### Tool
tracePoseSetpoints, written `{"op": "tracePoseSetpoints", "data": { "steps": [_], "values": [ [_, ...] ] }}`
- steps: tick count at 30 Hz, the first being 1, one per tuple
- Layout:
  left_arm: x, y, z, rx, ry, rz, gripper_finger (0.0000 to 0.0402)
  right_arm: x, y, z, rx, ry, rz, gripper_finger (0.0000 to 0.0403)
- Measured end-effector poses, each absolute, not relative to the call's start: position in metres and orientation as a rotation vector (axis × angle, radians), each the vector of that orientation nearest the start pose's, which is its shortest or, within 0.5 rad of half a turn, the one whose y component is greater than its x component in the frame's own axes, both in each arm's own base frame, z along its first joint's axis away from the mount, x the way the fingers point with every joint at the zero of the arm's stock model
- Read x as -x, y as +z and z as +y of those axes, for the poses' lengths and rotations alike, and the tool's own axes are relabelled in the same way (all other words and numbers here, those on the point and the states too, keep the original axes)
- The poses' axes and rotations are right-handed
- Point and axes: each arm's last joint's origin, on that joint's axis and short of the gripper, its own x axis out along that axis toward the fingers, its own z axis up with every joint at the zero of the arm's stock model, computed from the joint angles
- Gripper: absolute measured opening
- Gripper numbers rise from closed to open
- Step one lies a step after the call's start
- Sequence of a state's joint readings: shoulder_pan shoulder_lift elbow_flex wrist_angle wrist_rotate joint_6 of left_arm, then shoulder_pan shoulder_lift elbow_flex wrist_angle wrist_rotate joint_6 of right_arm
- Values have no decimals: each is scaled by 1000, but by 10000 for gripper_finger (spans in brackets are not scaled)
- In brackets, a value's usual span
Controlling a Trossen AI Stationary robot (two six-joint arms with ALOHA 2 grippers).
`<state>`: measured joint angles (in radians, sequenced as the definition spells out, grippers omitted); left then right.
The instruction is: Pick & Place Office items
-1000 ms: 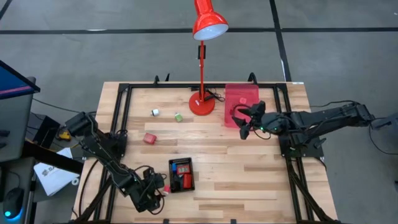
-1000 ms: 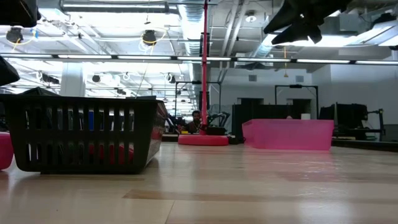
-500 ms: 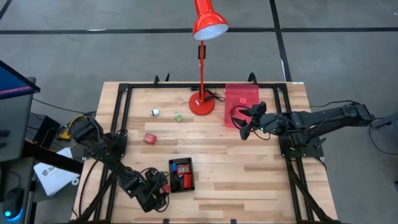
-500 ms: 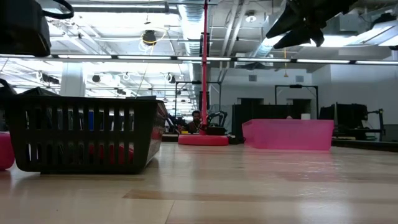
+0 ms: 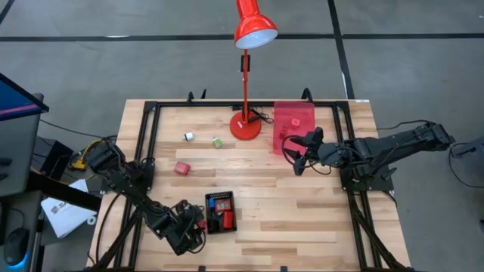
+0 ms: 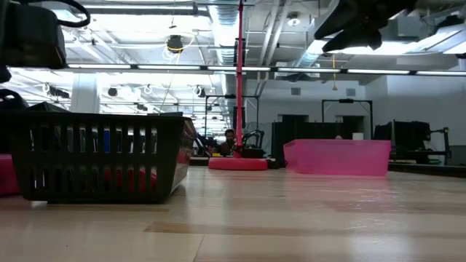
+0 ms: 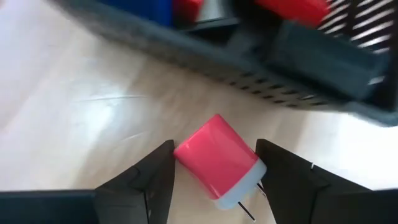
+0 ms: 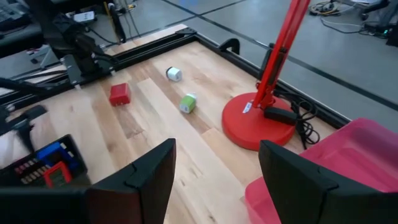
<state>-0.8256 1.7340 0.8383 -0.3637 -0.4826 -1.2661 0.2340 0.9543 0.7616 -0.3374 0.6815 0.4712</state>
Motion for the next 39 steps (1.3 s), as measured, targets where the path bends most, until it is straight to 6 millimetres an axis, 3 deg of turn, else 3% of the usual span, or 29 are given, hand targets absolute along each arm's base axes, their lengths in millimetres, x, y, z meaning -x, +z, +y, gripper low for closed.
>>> {"op": "tracePoseSetpoints", "data": {
  "steps": [4,8,13,18,26,32,39],
  "values": [
    [-199,129,-197,347,384,1008,194,-195,285,35,-197,-499,372,223],
    [-188,151,-187,332,428,965,194,-193,285,42,-171,-457,377,223],
    [-180,186,-179,300,379,813,194,-195,285,52,-110,-401,385,223],
    [-182,225,-175,228,237,606,194,-202,279,69,132,-290,421,223],
    [-218,272,-168,156,-186,368,194,-225,258,111,623,-67,433,223],
    [-251,272,-138,155,-314,343,194,-241,248,139,741,6,325,223],
    [-290,260,-112,188,-441,275,194,-248,263,159,778,54,209,223]
  ]
}}
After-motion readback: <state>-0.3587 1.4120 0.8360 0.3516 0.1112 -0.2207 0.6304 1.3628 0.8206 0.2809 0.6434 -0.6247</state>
